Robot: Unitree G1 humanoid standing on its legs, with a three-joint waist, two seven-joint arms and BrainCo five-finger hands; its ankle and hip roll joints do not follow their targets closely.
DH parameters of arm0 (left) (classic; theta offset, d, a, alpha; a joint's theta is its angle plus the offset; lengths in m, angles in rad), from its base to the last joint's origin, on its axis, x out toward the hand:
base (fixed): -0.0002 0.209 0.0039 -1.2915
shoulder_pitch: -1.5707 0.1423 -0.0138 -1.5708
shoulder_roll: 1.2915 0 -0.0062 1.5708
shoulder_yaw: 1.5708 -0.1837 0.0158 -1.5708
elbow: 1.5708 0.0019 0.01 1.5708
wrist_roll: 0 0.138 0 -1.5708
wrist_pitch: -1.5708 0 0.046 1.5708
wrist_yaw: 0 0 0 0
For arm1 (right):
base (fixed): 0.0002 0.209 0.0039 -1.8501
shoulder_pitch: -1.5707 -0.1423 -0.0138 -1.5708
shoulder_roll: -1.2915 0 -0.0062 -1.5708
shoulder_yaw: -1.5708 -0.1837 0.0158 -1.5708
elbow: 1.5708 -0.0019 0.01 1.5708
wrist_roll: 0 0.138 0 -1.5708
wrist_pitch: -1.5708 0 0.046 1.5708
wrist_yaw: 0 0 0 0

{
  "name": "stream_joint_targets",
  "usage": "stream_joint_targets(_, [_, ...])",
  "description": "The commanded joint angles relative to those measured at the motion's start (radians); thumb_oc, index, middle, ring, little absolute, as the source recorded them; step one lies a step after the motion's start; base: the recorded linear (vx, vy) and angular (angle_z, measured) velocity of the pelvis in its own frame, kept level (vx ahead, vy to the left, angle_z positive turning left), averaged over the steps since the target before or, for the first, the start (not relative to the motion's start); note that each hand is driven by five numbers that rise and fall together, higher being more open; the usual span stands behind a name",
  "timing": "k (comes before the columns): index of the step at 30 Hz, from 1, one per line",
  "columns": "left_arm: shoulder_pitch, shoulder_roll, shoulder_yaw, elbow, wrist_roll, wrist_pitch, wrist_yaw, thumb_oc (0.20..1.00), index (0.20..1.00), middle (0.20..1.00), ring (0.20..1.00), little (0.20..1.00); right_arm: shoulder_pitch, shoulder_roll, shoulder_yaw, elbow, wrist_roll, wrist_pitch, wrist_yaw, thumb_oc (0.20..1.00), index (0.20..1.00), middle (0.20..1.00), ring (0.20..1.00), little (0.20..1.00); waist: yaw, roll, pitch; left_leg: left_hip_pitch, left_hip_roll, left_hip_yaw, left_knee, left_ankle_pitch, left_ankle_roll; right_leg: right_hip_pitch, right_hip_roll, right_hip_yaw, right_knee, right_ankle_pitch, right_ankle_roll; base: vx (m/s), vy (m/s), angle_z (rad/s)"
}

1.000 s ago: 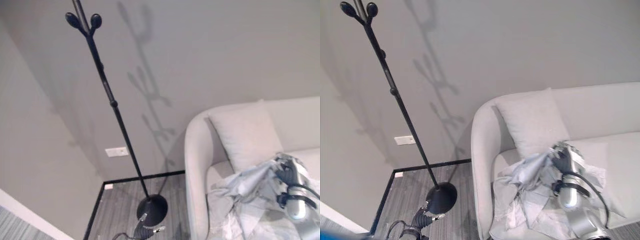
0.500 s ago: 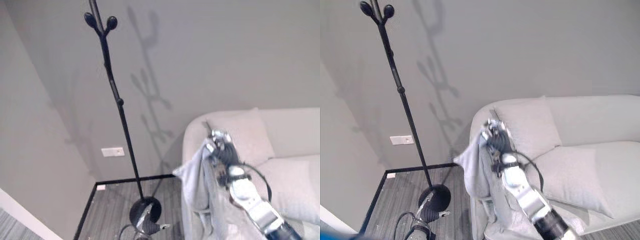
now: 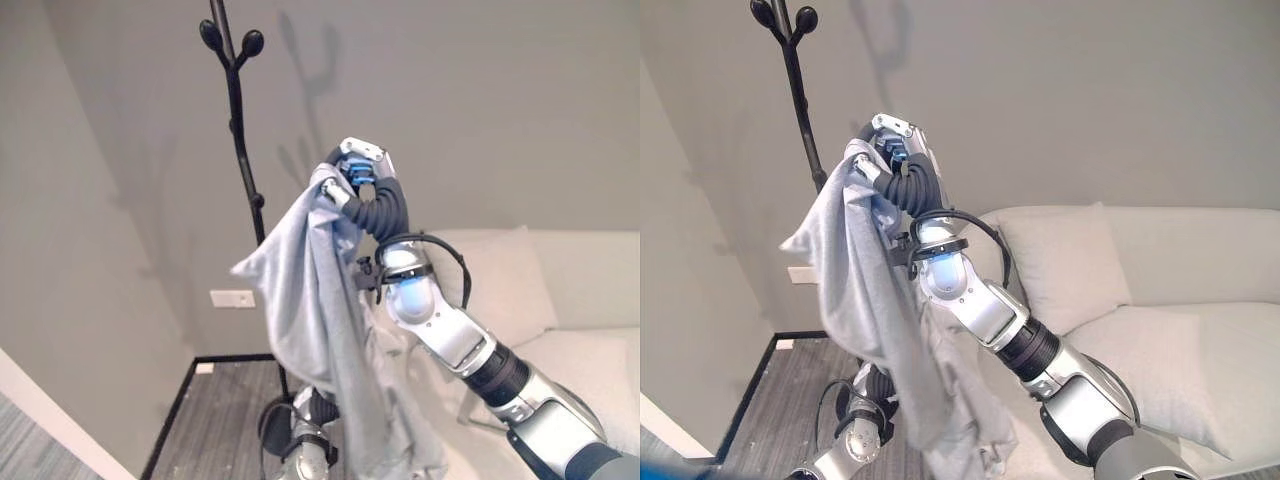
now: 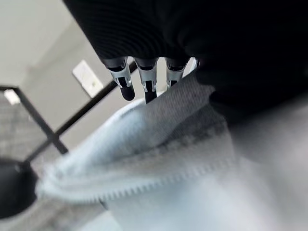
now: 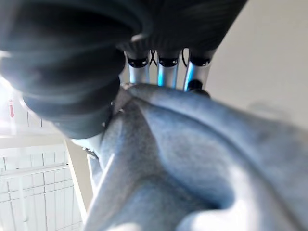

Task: Hang the clothes on the sofa on the clothes rack.

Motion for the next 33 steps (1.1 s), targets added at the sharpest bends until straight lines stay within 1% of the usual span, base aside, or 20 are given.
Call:
stream_joint_targets(1, [-0.104,-0.044,-0.048,0.024,-0.033,-0.068,-0.025,1.0,1.0,1.0,1.0,1.0,-0.144,0.013,-0.076,0.043,0.015,-0.023,-0.055,0.2,0.2,0.2,0.2,0.2,-0.008,-0.012,0.005,0.047,-0.04,-0.061,0.005,-0.112,0.049,0.022,-0.084,0.057,0.045,0.024,0.089,0.0,0.0,0.0])
stream_joint_targets(4, [-0.123,-0.046,-0.075,0.047,0.013,-0.059,-0.035,1.0,1.0,1.0,1.0,1.0,-0.171,0.013,-0.081,0.069,0.027,-0.03,-0.062,0.2,0.2,0.2,0.2,0.2,-0.013,-0.009,0.001,0.049,-0.041,-0.061,0.005,-0.114,0.05,0.021,-0.084,0.061,0.05,0.024,0.088,0.01,0.009,0.0])
stream_joint_targets(5, [-0.136,-0.045,-0.089,0.074,0.058,-0.044,-0.035,1.0,1.0,1.0,1.0,1.0,-0.188,0.006,-0.081,0.083,0.031,-0.032,-0.066,0.2,0.2,0.2,0.2,0.2,-0.017,-0.005,-0.002,0.051,-0.042,-0.06,0.005,-0.114,0.049,0.02,-0.086,0.061,0.055,0.023,0.087,0.03,0.021,0.03])
stream_joint_targets(7, [-0.147,-0.041,-0.084,0.096,0.085,-0.028,-0.027,1.0,1.0,1.0,1.0,1.0,-0.206,-0.004,-0.081,0.086,0.032,-0.03,-0.066,0.2,0.2,0.2,0.2,0.2,-0.018,-0.002,-0.003,0.052,-0.043,-0.061,0.005,-0.114,0.049,0.019,-0.086,0.06,0.059,0.022,0.087,0.02,0.01,0.02])
stream_joint_targets(10, [-0.156,-0.048,-0.074,0.129,0.082,-0.021,-0.023,1.0,1.0,1.0,1.0,1.0,-0.222,-0.006,-0.087,0.085,0.038,-0.03,-0.066,0.2,0.2,0.2,0.2,0.2,-0.021,0.001,-0.003,0.052,-0.043,-0.062,0.005,-0.114,0.048,0.018,-0.086,0.059,0.064,0.02,0.086,0.0,0.003,0.01])
stream_joint_targets(12, [-0.158,-0.074,-0.063,0.172,0.034,-0.017,-0.041,1.0,1.0,1.0,1.0,1.0,-0.239,0.0,-0.086,0.074,0.041,-0.023,-0.06,0.2,0.2,0.2,0.2,0.2,-0.026,0.003,-0.003,0.055,-0.044,-0.061,0.005,-0.114,0.047,0.017,-0.087,0.06,0.068,0.021,0.085,0.0,0.003,0.06])
stream_joint_targets(13, [-0.159,-0.074,-0.062,0.173,0.033,-0.017,-0.041,1.0,1.0,1.0,1.0,1.0,-0.24,0.0,-0.086,0.074,0.041,-0.023,-0.06,0.2,0.2,0.2,0.2,0.2,-0.026,0.003,-0.003,0.055,-0.044,-0.061,0.005,-0.114,0.047,0.017,-0.088,0.059,0.068,0.021,0.085,0.0,0.0,0.0])
stream_joint_targets(14, [-0.152,-0.102,-0.06,0.194,-0.029,-0.019,-0.084,0.501,0.501,0.501,0.501,0.501,-0.248,0.01,-0.088,0.067,0.048,-0.017,-0.053,0.2,0.2,0.2,0.2,0.2,-0.031,0.006,-0.005,0.057,-0.045,-0.061,0.005,-0.115,0.047,0.018,-0.088,0.061,0.069,0.021,0.084,0.0,0.0,0.0])
stream_joint_targets(15, [-0.153,-0.102,-0.06,0.195,-0.03,-0.019,-0.084,0.2,0.2,0.2,0.2,0.2,-0.247,0.01,-0.088,0.066,0.048,-0.017,-0.053,0.2,0.2,0.2,0.2,0.2,-0.031,0.006,-0.005,0.057,-0.045,-0.061,0.005,-0.115,0.047,0.018,-0.088,0.061,0.069,0.021,0.084,0.0,0.0,0.0])
stream_joint_targets(17, [-0.142,-0.125,-0.058,0.203,-0.105,-0.022,-0.121,0.2,0.2,0.2,0.2,0.2,-0.256,0.025,-0.086,0.061,0.05,-0.008,-0.048,0.2,0.2,0.2,0.2,0.2,-0.035,0.007,-0.007,0.058,-0.047,-0.06,0.005,-0.117,0.049,0.019,-0.088,0.064,0.067,0.025,0.084,0.0,0.0,0.0])
stream_joint_targets(18, [-0.125,-0.151,-0.053,0.214,-0.192,-0.02,-0.151,0.2,0.2,0.2,0.2,0.2,-0.261,0.032,-0.087,0.062,0.05,0.007,-0.047,0.2,0.2,0.2,0.2,0.2,-0.037,0.008,-0.008,0.059,-0.047,-0.06,0.005,-0.116,0.05,0.019,-0.087,0.066,0.067,0.028,0.082,0.0,0.0,0.0])
stream_joint_targets(19, [-0.121,-0.163,-0.05,0.217,-0.235,-0.024,-0.163,0.2,0.2,0.2,0.2,0.2,-0.266,0.035,-0.084,0.068,0.051,0.014,-0.05,0.2,0.2,0.2,0.2,0.2,-0.039,0.009,-0.008,0.059,-0.047,-0.059,0.005,-0.115,0.051,0.019,-0.087,0.066,0.067,0.03,0.082,0.0,-0.003,-0.03])
stream_joint_targets(20, [-0.121,-0.163,-0.05,0.217,-0.236,-0.024,-0.163,0.2,0.2,0.2,0.2,0.2,-0.266,0.035,-0.083,0.068,0.051,0.014,-0.05,0.2,0.2,0.2,0.2,0.2,-0.039,0.01,-0.008,0.059,-0.047,-0.059,0.005,-0.116,0.051,0.019,-0.087,0.066,0.067,0.03,0.082,0.0,0.001,-0.03])
stream_joint_targets(21, [-0.12,-0.174,-0.048,0.214,-0.282,-0.03,-0.167,0.2,0.2,0.2,0.2,0.2,-0.278,0.026,-0.084,0.084,0.053,0.024,-0.064,0.2,0.2,0.2,0.2,0.2,-0.042,0.012,-0.009,0.058,-0.046,-0.059,0.005,-0.115,0.051,0.02,-0.087,0.067,0.066,0.033,0.082,0.0,0.0,0.0])
stream_joint_targets(27, [-0.114,-0.158,-0.004,0.188,-0.323,-0.043,-0.131,0.2,0.2,0.2,0.2,0.2,-0.266,-0.039,-0.11,0.08,0.075,0.026,-0.1,0.2,0.2,0.2,0.2,0.2,-0.046,0.018,-0.008,0.054,-0.049,-0.056,0.005,-0.112,0.05,0.02,-0.085,0.068,0.063,0.037,0.082,-0.01,-0.001,-0.06])
stream_joint_targets(28, [-0.102,-0.141,0.024,0.152,-0.334,-0.053,-0.103,0.2,0.2,0.2,0.2,0.2,-0.246,-0.075,-0.121,0.066,0.069,0.034,-0.108,0.2,0.2,0.2,0.2,0.2,-0.045,0.022,-0.007,0.053,-0.051,-0.057,0.005,-0.112,0.05,0.021,-0.088,0.068,0.062,0.035,0.083,0.0,0.0,0.0])
stream_joint_targets(29, [-0.101,-0.14,0.023,0.15,-0.334,-0.052,-0.103,0.2,0.2,0.2,0.2,0.2,-0.244,-0.076,-0.122,0.064,0.069,0.034,-0.108,0.2,0.2,0.2,0.2,0.2,-0.044,0.022,-0.008,0.054,-0.051,-0.057,0.005,-0.112,0.05,0.021,-0.088,0.067,0.062,0.034,0.083,0.0,0.0,0.0])
stream_joint_targets(31, [-0.081,-0.115,0.045,0.087,-0.325,-0.058,-0.087,0.2,0.2,0.2,0.2,0.2,-0.206,-0.116,-0.138,0.024,0.049,0.043,-0.101,0.2,0.2,0.2,0.2,0.2,-0.042,0.026,-0.008,0.052,-0.053,-0.058,0.005,-0.112,0.05,0.023,-0.092,0.065,0.057,0.035,0.084,0.0,0.0,0.0])
stream_joint_targets(32, [-0.081,-0.115,0.045,0.086,-0.325,-0.058,-0.087,0.2,0.2,0.2,0.2,0.2,-0.206,-0.116,-0.138,0.023,0.049,0.044,-0.101,0.2,0.2,0.2,0.2,0.2,-0.042,0.026,-0.008,0.052,-0.053,-0.058,0.005,-0.112,0.05,0.023,-0.092,0.065,0.057,0.035,0.084,0.0,0.0,0.0])
stream_joint_targets(33, [-0.051,-0.075,0.065,0.009,-0.281,-0.061,-0.061,0.2,0.2,0.2,0.2,0.2,-0.155,-0.171,-0.153,-0.02,0.027,0.047,-0.09,0.2,0.2,0.2,0.2,0.2,-0.038,0.03,-0.008,0.049,-0.055,-0.061,0.005,-0.111,0.051,0.024,-0.094,0.061,0.054,0.034,0.084,0.0,0.0,0.0])
